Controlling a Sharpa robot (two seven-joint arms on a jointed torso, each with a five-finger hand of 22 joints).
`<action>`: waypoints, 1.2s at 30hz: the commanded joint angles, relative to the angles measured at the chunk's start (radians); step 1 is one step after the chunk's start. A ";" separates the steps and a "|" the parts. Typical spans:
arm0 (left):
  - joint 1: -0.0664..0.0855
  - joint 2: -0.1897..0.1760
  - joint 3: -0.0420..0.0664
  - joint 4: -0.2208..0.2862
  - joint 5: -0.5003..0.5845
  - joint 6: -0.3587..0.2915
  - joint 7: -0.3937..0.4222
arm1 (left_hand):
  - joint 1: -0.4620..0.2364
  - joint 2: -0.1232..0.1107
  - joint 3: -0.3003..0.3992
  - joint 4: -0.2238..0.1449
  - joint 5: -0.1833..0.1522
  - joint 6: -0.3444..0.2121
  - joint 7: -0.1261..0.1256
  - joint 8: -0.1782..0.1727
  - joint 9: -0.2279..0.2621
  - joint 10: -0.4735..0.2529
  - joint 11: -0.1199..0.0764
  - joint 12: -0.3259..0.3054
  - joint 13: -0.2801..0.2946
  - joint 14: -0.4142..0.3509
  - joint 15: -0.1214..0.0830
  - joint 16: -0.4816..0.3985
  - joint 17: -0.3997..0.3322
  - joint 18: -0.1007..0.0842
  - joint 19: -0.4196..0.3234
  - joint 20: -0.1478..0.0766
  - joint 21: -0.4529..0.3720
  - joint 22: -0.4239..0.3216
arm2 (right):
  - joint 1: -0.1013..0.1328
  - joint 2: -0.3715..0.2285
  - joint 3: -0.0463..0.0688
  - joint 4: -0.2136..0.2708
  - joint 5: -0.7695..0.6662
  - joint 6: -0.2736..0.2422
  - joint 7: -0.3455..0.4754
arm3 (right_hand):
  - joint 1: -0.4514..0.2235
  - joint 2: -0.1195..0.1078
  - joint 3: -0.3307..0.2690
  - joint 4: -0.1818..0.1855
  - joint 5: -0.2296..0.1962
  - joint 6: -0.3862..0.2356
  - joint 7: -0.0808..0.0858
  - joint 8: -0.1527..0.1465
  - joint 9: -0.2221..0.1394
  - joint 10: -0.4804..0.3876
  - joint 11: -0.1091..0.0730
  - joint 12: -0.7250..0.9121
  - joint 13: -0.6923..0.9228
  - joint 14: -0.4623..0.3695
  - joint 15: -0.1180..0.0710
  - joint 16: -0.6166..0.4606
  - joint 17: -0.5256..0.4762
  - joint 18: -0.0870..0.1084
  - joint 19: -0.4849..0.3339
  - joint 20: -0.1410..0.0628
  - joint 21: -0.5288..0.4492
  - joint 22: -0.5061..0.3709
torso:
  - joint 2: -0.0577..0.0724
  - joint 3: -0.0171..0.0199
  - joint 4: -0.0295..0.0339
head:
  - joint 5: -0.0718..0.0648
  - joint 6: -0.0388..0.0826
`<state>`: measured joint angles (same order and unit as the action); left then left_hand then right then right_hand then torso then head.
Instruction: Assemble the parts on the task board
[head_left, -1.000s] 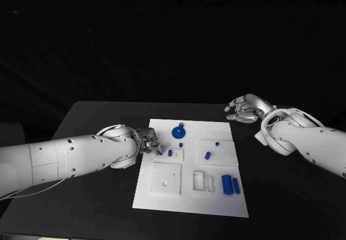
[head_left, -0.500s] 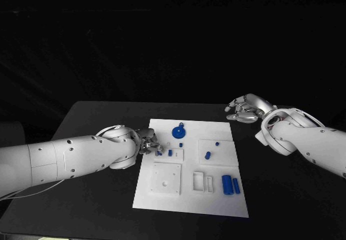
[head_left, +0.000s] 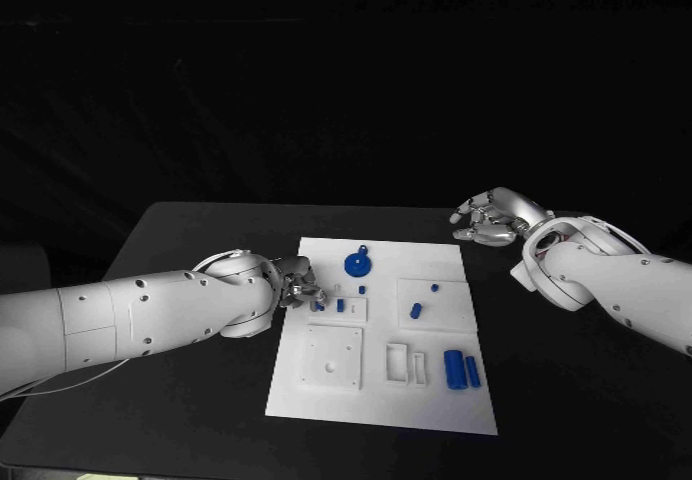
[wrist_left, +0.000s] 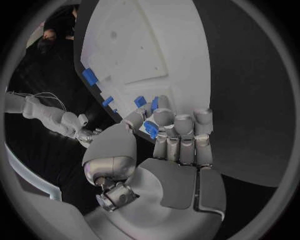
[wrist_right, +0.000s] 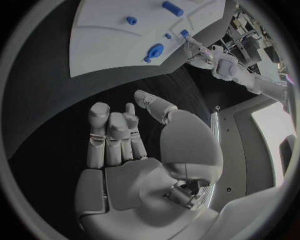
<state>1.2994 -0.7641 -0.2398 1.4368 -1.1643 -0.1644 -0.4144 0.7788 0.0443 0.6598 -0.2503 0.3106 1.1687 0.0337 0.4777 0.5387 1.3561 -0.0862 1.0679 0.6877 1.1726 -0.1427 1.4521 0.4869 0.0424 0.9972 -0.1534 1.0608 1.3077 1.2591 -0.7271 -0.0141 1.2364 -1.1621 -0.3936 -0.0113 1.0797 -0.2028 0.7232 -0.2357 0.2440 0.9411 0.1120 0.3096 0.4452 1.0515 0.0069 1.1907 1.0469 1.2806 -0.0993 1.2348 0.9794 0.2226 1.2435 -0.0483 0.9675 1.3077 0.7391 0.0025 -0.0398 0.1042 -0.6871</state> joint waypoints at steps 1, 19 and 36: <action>-0.004 0.004 0.000 -0.003 -0.023 0.005 0.003 | 0.003 0.001 0.027 -0.003 0.001 0.057 -0.052 0.000 -0.001 0.037 -0.043 0.006 0.001 0.057 -0.067 0.000 0.001 0.021 0.008 -0.121 0.007 0.015 | 0.000 0.000 0.000 0.002 -0.009 0.013 0.005 | -0.009 0.004 -0.005 0.002 0.007 0.000 0.009 -0.004 0.000 -0.002 0.002 0.006 -0.002 0.005 -0.002 -0.006 0.001 0.039 -0.002 -0.008 0.000 0.016 | 0.000 0.0002 -0.0007 | 0.000 0.000; -0.011 0.006 0.000 -0.002 -0.050 0.029 0.001 | 0.004 -0.001 0.029 -0.001 -0.001 0.056 -0.052 0.001 -0.001 0.037 -0.043 0.005 0.001 0.057 -0.067 -0.001 0.001 0.021 0.008 -0.121 0.007 0.015 | 0.000 -0.001 0.000 0.002 -0.009 0.014 0.005 | -0.010 0.004 -0.006 0.002 0.008 0.000 0.009 -0.004 0.000 -0.002 0.002 0.006 -0.002 0.005 -0.002 -0.006 0.001 0.039 -0.002 -0.008 0.000 0.016 | 0.000 0.0000 -0.0006 | -0.001 -0.002; -0.012 0.004 0.000 0.001 -0.054 0.056 0.000 | 0.007 -0.013 0.031 -0.007 0.011 0.057 -0.052 0.005 -0.001 0.038 -0.042 0.007 0.002 0.057 -0.066 0.000 0.002 0.021 0.007 -0.120 0.008 0.015 | 0.000 -0.001 0.000 0.001 -0.009 0.016 0.005 | -0.010 0.004 -0.006 0.002 0.009 0.000 0.009 -0.004 0.000 -0.002 0.002 0.006 -0.002 0.005 -0.002 -0.006 0.001 0.039 -0.002 -0.008 0.000 0.016 | 0.000 -0.0001 -0.0002 | 0.000 -0.003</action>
<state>1.2951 -0.7617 -0.2350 1.4377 -1.2137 -0.1461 -0.4118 0.7777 0.0329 0.6669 -0.2520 0.3224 1.1748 0.0260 0.4812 0.5392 1.3617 -0.0913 1.0690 0.6890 1.1761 -0.1462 1.4521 0.4881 0.0537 0.9971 -0.1534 1.0647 1.3074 1.2591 -0.7282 -0.0141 1.2366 -1.1622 -0.3908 -0.0113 1.0756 -0.1987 0.7232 -0.2357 0.2479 0.9393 0.1138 0.3096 0.4452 1.0515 0.0069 1.1904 1.0461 1.2806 -0.0993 1.2348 0.9789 0.2226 1.2400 -0.0498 0.9675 1.3074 0.7390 0.0023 -0.0398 0.1041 -0.6906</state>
